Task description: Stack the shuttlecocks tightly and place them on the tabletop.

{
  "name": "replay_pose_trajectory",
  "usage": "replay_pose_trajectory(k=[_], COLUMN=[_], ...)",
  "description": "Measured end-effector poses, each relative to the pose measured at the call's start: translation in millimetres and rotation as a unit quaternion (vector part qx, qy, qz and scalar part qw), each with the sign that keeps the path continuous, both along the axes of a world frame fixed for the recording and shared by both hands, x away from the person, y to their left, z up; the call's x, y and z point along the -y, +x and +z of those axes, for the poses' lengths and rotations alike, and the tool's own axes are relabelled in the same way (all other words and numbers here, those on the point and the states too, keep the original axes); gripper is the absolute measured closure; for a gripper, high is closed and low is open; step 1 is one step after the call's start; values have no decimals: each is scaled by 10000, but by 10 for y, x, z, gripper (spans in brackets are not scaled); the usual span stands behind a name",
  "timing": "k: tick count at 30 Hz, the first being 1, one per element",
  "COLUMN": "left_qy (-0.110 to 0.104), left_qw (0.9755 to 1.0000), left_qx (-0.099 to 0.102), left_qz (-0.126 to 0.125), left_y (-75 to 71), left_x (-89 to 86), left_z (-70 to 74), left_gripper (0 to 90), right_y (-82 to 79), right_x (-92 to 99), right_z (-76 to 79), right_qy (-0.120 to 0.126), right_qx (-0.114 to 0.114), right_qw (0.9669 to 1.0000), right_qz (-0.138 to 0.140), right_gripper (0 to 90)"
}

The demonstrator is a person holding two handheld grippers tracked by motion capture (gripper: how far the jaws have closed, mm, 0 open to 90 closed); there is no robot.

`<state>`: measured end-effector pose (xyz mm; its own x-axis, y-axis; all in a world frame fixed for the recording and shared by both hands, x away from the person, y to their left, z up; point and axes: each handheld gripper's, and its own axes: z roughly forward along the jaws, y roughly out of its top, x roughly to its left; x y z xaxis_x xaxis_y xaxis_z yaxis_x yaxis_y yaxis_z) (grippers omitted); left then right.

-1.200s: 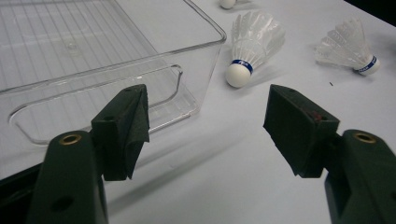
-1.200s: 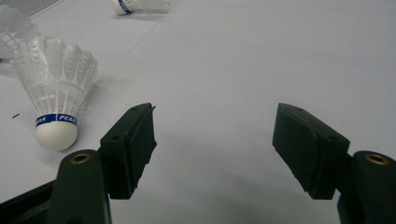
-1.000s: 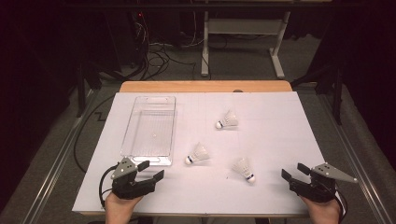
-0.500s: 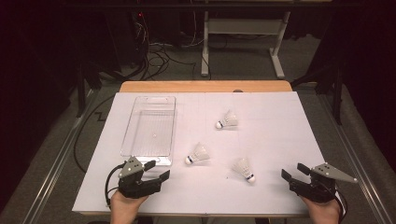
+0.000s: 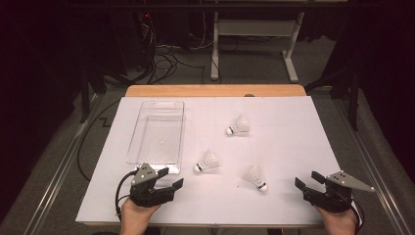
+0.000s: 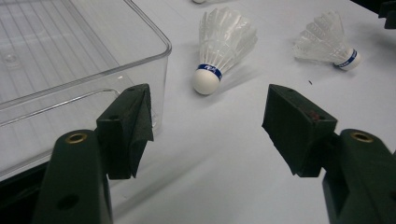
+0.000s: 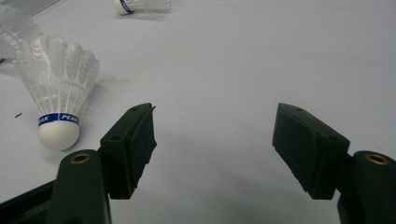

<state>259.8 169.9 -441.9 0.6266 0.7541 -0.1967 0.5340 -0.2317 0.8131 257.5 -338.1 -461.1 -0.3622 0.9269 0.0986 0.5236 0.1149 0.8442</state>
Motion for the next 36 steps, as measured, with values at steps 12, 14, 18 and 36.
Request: replay_pose_trajectory(k=[12,14,18,36], left_qy=[138,202,293,438], left_qw=[9999,9998,9996,9987], left_qx=[6,14,5,-231], left_qz=[-85,-82,-28,-80], left_y=[52,61,82,211], left_x=[150,188,249,445], left_z=[16,19,30,75], left_gripper=[345,345,345,339], right_y=[0,0,0,-1], right_x=[1,1,1,-4], right_z=[0,0,0,-1], right_qy=[3,5,4,8], right_qx=[-1,2,2,-14], right_qw=[10000,10000,10000,10000], right_qz=[3,0,6,15], right_gripper=[305,305,304,304])
